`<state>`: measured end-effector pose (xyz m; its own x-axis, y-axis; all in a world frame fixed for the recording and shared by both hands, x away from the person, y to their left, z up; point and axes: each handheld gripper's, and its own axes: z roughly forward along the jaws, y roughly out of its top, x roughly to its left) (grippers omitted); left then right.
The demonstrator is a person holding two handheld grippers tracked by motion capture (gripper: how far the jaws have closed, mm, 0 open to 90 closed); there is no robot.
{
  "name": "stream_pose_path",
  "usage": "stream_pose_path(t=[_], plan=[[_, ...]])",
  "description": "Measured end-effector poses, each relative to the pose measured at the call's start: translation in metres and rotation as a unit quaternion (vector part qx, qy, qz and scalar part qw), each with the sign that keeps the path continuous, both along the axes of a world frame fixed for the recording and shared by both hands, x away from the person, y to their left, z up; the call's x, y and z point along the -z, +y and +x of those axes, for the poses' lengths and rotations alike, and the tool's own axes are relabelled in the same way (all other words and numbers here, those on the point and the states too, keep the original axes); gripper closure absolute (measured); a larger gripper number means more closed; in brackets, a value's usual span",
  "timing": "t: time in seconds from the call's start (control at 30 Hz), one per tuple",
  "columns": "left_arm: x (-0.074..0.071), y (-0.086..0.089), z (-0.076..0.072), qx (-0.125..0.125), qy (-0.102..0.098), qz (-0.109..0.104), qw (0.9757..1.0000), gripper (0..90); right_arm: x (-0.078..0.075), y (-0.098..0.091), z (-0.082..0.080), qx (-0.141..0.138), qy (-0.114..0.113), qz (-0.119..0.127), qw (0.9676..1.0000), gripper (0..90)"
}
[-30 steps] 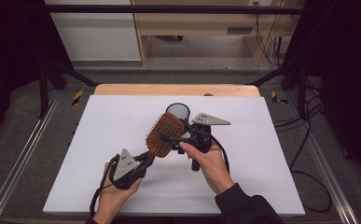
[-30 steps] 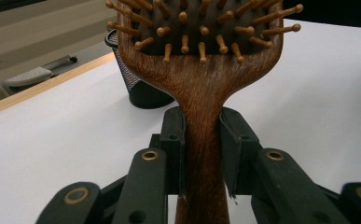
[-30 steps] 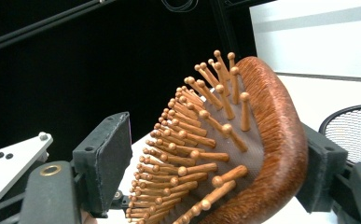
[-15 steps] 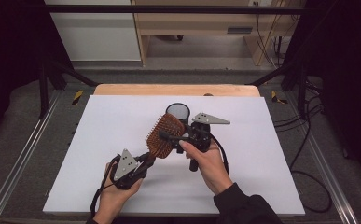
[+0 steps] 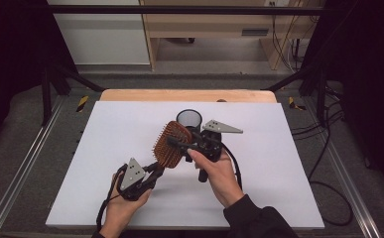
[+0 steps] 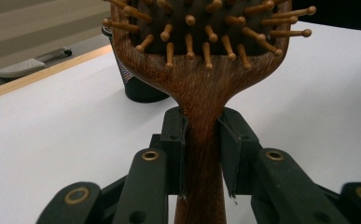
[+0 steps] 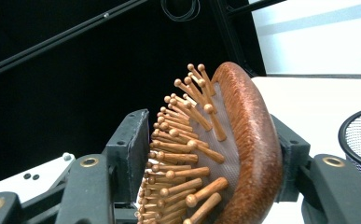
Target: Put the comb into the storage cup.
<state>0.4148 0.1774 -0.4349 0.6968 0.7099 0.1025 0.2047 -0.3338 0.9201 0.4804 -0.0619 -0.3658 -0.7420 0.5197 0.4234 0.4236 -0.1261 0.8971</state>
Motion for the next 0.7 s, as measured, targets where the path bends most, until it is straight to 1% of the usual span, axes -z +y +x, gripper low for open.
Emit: stream_pose_path(t=[0.07, 0.23, 0.47, 0.7], plan=[[0.000, 0.000, 0.000, 0.000, 0.002, -0.003, 1.0000, 73.2, 0.000, 0.001, 0.000, -0.001, -0.002, 0.005, 1.0000, 41.6], [0.001, 0.000, 0.000, -0.001, 0.008, -0.008, 0.9999, 73.2, 0.000, 0.003, -0.001, -0.005, -0.006, 0.007, 0.9999, 43.3], [0.003, 0.000, 0.001, -0.003, 0.015, -0.010, 0.9998, 73.2, 0.000, 0.006, -0.002, -0.009, -0.002, 0.011, 0.9999, 48.0], [0.003, 0.002, 0.002, -0.006, 0.020, -0.018, 0.9996, 73.3, -0.004, 0.012, -0.004, -0.010, -0.012, 0.000, 0.9999, 50.8]])
